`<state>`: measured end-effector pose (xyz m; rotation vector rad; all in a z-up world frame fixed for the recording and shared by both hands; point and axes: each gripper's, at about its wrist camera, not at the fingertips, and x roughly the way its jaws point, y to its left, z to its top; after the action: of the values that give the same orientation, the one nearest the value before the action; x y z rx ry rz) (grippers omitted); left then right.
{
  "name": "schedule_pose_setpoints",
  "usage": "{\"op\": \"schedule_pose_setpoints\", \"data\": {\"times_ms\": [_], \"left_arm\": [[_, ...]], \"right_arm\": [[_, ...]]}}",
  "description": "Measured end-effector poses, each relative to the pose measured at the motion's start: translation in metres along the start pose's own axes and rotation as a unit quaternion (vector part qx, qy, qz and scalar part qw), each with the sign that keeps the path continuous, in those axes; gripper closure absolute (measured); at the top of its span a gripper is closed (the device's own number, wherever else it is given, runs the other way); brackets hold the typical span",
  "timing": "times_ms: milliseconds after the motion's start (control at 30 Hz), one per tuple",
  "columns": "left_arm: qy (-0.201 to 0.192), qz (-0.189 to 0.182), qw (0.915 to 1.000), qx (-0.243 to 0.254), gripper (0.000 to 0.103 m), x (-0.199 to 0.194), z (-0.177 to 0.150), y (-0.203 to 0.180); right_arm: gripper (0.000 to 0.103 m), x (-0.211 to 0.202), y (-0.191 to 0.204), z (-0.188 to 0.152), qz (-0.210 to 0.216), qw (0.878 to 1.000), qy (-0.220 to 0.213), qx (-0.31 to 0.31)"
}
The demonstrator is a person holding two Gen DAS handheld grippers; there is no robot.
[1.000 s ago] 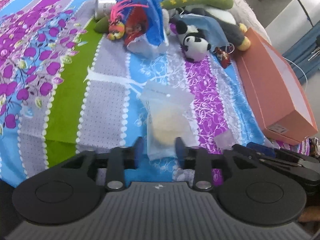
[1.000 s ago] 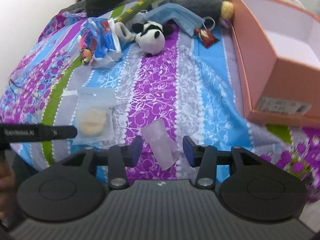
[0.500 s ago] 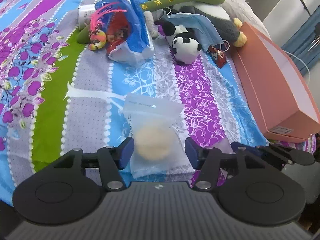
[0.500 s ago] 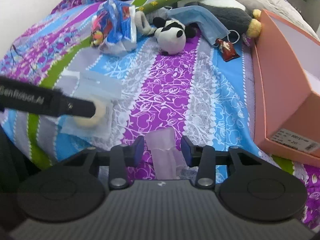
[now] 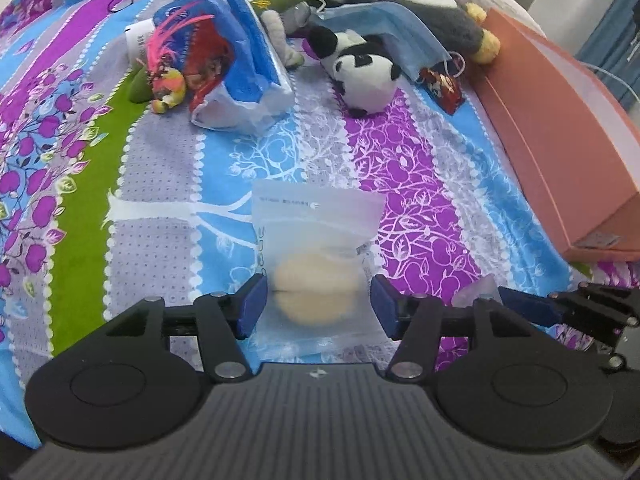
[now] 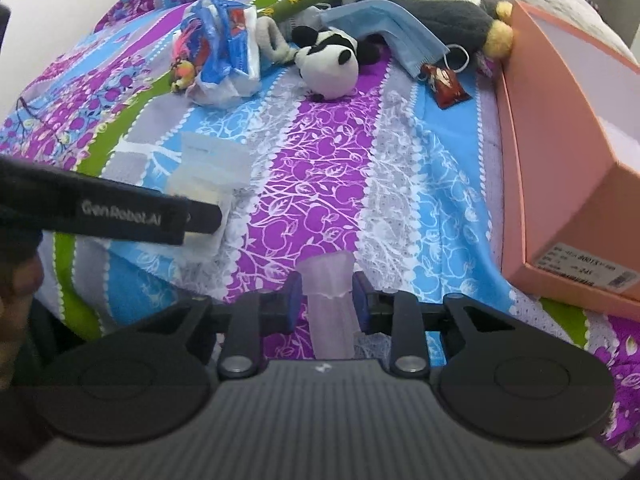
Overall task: Organize soft objects
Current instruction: 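Lift the clear bag with the left gripper while the right gripper lifts the clear plastic piece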
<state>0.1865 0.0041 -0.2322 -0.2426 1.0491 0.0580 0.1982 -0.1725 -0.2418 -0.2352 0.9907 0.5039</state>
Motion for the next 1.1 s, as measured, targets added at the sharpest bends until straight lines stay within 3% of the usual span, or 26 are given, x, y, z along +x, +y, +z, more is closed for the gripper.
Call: {"op": "schedule_pose_setpoints", "data": {"times_ms": [433, 767, 1100], "left_arm": [[-0.011, -0.02, 0.9993, -0.028, 0.062, -0.008, 0.0, 0.005], [-0.039, -0.036, 0.9982, -0.03, 0.064, -0.046, -0.005, 0.006], [-0.082, -0.042, 0.9957, -0.012, 0.064, -0.111, -0.012, 0.002]], "right_arm": [[0.072, -0.006, -0.009, 0.003, 0.005, 0.999, -0.007, 0.053], [0.072, -0.045, -0.007, 0.01, -0.009, 0.996, -0.045, 0.075], [0.072, -0.1, 0.007, 0.013, -0.015, 0.992, -0.094, 0.084]]}}
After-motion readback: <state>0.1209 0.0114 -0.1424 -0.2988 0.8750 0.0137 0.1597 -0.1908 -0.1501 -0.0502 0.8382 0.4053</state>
